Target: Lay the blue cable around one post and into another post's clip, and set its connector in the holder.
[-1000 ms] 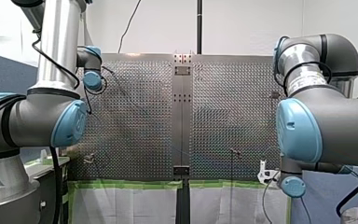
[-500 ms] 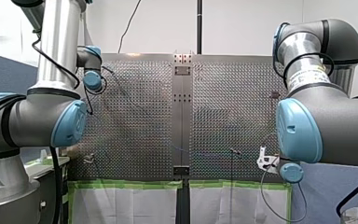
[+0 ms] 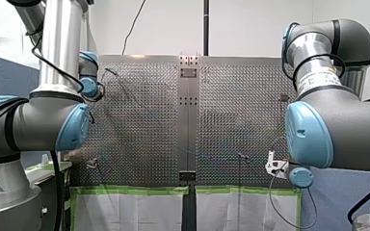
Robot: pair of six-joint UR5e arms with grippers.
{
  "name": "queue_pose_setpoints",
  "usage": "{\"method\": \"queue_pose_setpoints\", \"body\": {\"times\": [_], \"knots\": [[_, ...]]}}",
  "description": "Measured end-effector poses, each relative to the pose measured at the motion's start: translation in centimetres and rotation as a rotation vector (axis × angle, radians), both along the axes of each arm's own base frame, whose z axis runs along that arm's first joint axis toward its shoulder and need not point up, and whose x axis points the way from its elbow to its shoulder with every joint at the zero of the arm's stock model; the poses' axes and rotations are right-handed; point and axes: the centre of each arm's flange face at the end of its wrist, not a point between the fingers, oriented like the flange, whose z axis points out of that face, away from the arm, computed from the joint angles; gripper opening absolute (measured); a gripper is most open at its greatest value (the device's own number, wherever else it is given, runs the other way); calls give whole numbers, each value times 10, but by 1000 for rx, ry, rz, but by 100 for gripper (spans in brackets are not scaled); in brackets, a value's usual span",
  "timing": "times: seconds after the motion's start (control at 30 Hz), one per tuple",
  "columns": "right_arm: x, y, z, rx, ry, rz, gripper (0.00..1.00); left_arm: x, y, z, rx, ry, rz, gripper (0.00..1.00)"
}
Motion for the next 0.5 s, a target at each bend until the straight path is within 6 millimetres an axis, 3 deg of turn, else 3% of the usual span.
{"method": "queue_pose_setpoints", "body": {"times": [0.17,0.5], "knots": [[1,0,0,1,-1,2,0,-8,5,-12,-43,-20,-24,100],[4,2,0,2,-2,9,0,-19,-7,-33,-120,-49,-98,100]]}}
